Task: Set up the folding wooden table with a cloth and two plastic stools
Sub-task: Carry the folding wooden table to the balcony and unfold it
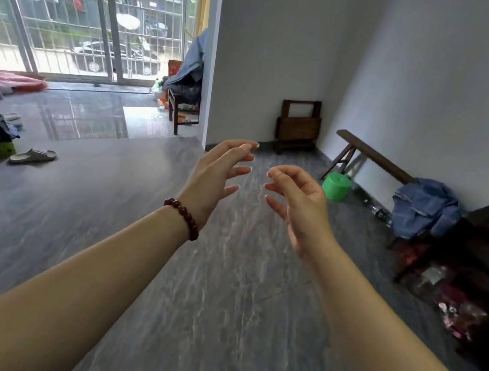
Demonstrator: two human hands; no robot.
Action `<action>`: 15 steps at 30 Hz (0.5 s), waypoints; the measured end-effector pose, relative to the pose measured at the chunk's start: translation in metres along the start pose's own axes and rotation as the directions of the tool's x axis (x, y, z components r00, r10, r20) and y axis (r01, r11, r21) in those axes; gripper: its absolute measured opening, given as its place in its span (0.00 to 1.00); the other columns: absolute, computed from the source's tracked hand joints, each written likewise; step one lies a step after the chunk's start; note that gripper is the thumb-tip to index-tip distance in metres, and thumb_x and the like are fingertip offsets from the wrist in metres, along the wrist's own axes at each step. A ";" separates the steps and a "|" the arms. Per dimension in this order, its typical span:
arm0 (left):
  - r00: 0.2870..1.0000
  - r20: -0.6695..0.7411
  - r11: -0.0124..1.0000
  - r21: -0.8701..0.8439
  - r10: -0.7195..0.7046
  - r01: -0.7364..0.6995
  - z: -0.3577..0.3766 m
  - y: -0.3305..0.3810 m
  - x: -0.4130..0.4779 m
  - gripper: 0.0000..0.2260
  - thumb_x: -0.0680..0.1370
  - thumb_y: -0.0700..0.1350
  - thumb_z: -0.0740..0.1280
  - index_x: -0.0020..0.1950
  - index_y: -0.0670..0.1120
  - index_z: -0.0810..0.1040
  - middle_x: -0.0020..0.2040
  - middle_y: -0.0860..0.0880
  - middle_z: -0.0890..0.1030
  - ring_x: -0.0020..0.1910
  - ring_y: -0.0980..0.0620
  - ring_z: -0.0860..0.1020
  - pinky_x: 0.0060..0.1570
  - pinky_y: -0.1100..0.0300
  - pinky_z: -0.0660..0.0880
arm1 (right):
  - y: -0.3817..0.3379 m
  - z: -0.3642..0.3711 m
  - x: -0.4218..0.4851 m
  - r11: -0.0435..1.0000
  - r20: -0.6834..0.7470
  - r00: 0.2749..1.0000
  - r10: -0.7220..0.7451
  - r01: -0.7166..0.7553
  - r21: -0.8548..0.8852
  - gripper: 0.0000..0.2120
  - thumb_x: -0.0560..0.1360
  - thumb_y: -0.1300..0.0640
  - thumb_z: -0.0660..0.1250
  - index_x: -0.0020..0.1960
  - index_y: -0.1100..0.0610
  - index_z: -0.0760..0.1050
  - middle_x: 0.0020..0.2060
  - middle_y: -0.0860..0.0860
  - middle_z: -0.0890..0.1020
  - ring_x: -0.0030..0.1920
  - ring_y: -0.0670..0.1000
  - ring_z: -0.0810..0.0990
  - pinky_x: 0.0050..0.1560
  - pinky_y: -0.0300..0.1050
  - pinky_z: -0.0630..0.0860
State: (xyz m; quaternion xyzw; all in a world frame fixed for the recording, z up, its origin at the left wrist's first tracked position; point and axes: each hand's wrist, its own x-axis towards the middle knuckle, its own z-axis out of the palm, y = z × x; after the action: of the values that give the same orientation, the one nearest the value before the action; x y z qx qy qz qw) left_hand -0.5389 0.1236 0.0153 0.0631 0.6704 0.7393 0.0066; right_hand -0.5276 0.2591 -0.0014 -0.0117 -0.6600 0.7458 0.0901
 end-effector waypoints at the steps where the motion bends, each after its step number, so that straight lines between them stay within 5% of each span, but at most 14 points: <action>1: 1.000 0.000 1.000 -0.003 -0.003 0.003 0.007 -0.004 0.012 0.07 0.80 0.53 0.59 0.49 0.59 0.77 0.55 0.53 0.78 0.56 0.54 0.76 0.57 0.53 0.72 | 0.000 -0.007 0.012 1.000 -0.001 1.000 0.001 -0.001 0.000 0.04 0.75 0.57 0.68 0.42 0.50 0.77 0.43 0.48 0.80 0.46 0.47 0.79 0.45 0.42 0.75; 15: 0.998 0.029 0.999 -0.001 -0.049 0.049 0.054 -0.050 0.159 0.06 0.79 0.50 0.62 0.50 0.57 0.78 0.55 0.52 0.78 0.55 0.53 0.77 0.58 0.53 0.74 | 0.027 -0.051 0.153 0.999 -0.082 0.995 0.049 -0.050 -0.012 0.04 0.75 0.57 0.67 0.42 0.50 0.77 0.43 0.47 0.81 0.44 0.45 0.79 0.45 0.42 0.75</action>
State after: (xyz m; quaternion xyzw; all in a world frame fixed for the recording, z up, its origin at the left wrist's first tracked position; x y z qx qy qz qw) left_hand -0.6949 0.1971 -0.0154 0.0574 0.6710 0.7384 0.0347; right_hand -0.6744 0.3288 -0.0194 -0.0593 -0.6603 0.7422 0.0984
